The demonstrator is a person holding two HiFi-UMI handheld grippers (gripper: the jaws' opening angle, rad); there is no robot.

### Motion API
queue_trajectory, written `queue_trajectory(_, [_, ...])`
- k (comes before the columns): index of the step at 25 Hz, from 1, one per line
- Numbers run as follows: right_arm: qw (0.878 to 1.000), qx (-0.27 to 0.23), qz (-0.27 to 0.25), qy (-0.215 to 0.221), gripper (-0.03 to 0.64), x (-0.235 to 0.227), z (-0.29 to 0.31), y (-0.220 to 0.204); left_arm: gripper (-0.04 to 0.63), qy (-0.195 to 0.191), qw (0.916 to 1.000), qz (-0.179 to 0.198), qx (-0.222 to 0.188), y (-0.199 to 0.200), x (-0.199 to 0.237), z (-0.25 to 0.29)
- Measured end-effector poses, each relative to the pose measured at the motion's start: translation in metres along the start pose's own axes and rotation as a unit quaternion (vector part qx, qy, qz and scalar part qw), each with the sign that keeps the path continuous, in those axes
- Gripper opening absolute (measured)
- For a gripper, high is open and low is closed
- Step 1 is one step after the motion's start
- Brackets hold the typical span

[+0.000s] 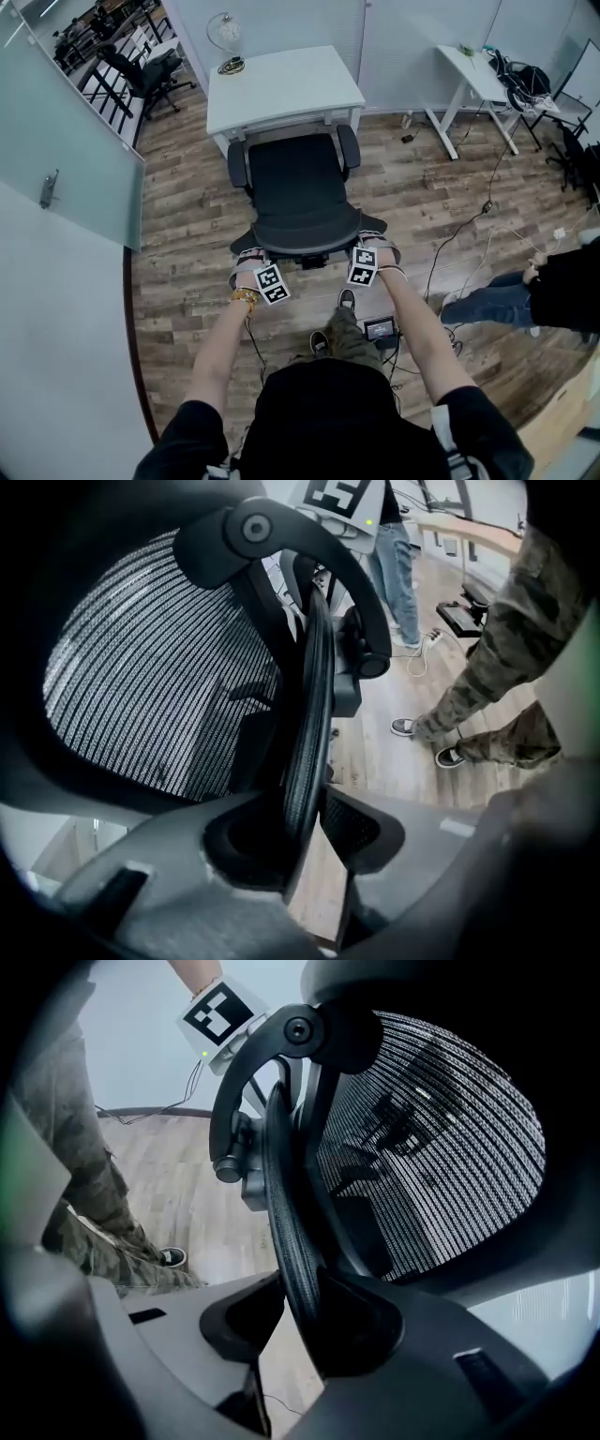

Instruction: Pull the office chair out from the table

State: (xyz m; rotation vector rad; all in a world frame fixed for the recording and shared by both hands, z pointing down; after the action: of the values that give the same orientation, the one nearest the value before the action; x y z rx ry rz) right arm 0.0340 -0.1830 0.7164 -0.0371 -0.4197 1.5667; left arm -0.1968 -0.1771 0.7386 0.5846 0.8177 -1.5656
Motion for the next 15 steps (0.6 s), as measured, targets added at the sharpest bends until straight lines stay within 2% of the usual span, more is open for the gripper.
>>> queue_trajectory(15, [1.000, 0.001, 0.007, 0.007, 0.104, 0.030, -0.008, 0.006, 0.133, -0.003, 1.0000, 0.001, 0.005, -0.005, -0.016, -0.025])
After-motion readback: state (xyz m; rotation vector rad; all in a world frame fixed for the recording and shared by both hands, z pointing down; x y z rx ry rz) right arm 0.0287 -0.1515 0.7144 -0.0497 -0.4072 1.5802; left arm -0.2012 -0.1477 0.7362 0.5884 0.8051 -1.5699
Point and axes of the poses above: the fingertips, and each gripper's own axes: z forward along the fingers, x to its left, y out of its top, the point moved 6 cm from there along -z, backward along the fingers, and after that the axes turned 15 degrees about y, right-handed, at the moved point
